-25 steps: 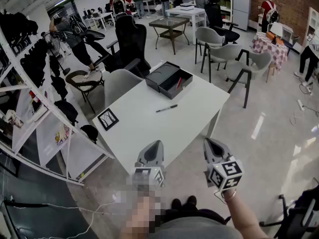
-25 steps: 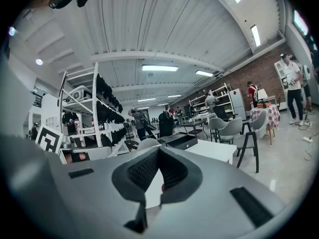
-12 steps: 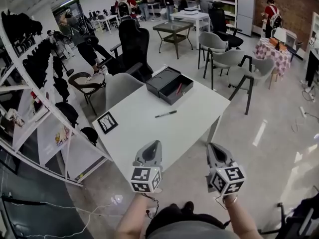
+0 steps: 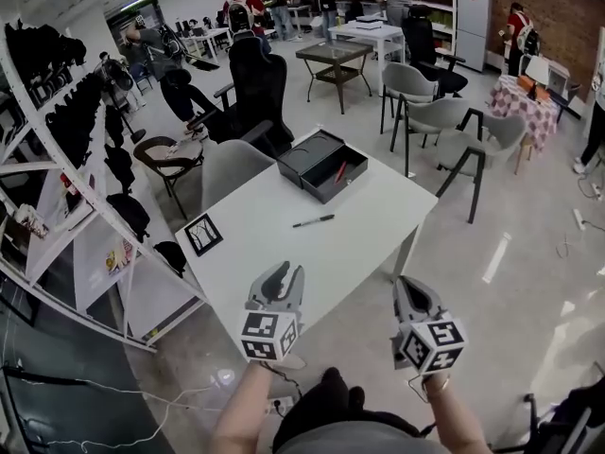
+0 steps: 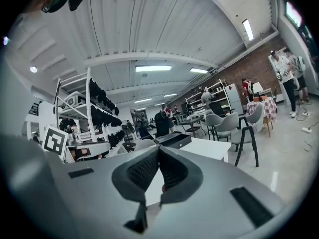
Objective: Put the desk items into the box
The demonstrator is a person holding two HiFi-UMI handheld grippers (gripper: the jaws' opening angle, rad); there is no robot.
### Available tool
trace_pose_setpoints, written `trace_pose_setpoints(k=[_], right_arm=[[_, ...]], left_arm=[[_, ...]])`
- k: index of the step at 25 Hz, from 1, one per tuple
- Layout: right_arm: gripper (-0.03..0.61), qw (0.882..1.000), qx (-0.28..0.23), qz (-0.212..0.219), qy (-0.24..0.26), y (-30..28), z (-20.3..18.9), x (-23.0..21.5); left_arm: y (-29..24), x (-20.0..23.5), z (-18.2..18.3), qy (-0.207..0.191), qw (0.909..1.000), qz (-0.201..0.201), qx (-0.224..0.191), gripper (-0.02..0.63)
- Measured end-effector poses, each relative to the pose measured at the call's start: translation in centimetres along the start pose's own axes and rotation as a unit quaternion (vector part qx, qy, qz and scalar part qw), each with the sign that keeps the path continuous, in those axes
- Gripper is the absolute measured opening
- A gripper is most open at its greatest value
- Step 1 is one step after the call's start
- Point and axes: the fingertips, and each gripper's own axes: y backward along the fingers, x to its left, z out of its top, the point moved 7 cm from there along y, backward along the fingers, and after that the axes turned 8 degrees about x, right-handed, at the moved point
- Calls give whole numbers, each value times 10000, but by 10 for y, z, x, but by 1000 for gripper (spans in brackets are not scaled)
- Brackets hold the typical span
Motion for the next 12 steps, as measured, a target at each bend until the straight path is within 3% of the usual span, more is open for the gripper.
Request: trace_pose_setpoints(k=[12], right_arm=[[5, 9995, 305, -17, -59, -59, 10, -21]], left_arm=[[-63, 40, 10, 223, 9997, -33, 6, 140]])
